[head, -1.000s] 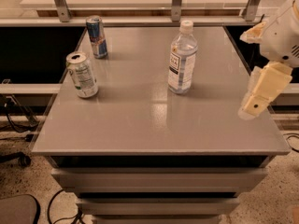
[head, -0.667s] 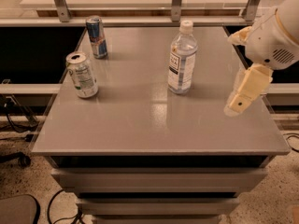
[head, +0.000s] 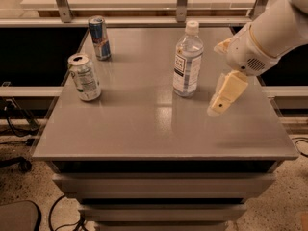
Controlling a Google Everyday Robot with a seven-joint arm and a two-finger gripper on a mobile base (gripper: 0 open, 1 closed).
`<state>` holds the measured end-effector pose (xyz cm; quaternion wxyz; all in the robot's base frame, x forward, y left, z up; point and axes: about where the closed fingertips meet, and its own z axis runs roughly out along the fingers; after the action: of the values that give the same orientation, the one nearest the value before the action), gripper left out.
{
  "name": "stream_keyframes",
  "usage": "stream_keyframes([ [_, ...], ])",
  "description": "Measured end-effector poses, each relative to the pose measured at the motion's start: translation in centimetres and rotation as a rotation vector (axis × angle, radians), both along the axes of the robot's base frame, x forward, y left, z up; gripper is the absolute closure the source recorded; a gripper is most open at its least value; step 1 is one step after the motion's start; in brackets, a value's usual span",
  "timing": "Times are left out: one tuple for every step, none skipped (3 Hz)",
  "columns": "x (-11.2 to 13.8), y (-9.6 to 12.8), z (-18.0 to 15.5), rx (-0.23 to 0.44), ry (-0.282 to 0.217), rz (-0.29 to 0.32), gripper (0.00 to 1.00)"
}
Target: Knock blue plastic bottle over
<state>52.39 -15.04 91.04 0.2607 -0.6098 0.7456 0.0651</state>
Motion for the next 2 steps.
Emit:
stream_keyframes([
  [1.9, 0.7, -1.4, 0.027, 0.015, -0.022, 0.00],
  [3.6, 1.1, -2.1, 0.086, 0.027, -0.056, 0.00],
])
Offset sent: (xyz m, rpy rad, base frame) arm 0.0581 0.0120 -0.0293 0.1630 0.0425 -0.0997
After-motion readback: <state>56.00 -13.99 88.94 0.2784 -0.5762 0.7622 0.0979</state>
